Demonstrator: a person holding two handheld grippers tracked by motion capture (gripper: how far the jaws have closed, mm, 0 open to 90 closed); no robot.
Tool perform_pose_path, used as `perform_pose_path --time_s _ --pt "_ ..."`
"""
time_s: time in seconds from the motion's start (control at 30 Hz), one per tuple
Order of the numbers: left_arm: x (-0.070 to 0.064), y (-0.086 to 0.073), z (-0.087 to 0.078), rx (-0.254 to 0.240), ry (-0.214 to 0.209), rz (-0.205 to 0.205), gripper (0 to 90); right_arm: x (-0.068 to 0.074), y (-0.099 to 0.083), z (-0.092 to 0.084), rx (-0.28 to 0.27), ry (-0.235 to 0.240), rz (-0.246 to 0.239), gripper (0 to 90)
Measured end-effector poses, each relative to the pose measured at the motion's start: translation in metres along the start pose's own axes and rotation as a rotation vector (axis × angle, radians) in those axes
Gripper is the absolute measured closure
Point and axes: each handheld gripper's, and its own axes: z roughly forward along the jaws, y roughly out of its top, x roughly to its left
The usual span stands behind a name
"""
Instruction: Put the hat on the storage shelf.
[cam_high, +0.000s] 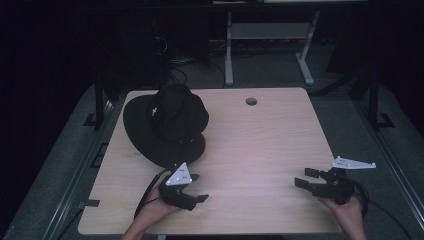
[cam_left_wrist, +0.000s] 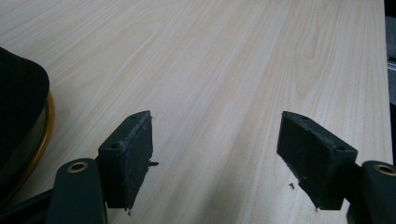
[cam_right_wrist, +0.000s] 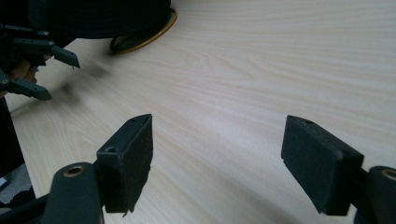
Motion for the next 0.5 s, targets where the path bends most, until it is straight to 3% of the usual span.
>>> perform_pose_path --time_s 0.23,0.5 --pt "0.0 -0.001 -0.001 -0.002 0.001 0.0 26.4 0.008 -0.013 -0.004 -0.012 -0.009 -0.011 23.2" --pt "-0.001 -0.001 -0.002 0.0 -0.002 0.007 26.3 0.023 -0.023 -0.013 -0.041 -0.063 -0.042 21.2"
